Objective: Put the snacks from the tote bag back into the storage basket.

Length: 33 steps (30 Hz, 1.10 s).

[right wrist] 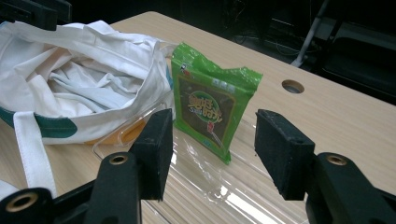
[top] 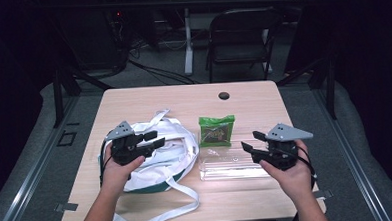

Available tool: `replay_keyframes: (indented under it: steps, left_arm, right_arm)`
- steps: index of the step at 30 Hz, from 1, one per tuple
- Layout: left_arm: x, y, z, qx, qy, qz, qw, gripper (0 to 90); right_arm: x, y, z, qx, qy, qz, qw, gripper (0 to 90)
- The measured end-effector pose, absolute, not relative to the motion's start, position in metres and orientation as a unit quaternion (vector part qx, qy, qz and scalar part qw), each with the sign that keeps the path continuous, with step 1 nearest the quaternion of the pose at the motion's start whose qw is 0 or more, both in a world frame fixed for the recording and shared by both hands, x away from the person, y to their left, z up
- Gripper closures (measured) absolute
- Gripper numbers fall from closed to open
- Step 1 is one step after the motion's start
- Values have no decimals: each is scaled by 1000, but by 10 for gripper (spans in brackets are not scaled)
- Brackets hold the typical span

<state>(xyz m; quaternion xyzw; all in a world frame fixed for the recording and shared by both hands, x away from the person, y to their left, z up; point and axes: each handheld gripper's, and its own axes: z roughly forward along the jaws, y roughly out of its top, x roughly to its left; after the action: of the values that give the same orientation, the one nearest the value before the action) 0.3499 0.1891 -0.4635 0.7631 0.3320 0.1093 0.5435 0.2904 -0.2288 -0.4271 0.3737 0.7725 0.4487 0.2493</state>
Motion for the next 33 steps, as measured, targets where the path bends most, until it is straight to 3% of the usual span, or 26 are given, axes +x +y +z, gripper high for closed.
replay_keyframes:
  steps: [33]
  left_arm:
    - [352, 193, -467, 759, 346, 113, 540, 528]
  right_arm:
    - [273, -231, -497, 365, 760, 472, 257, 485]
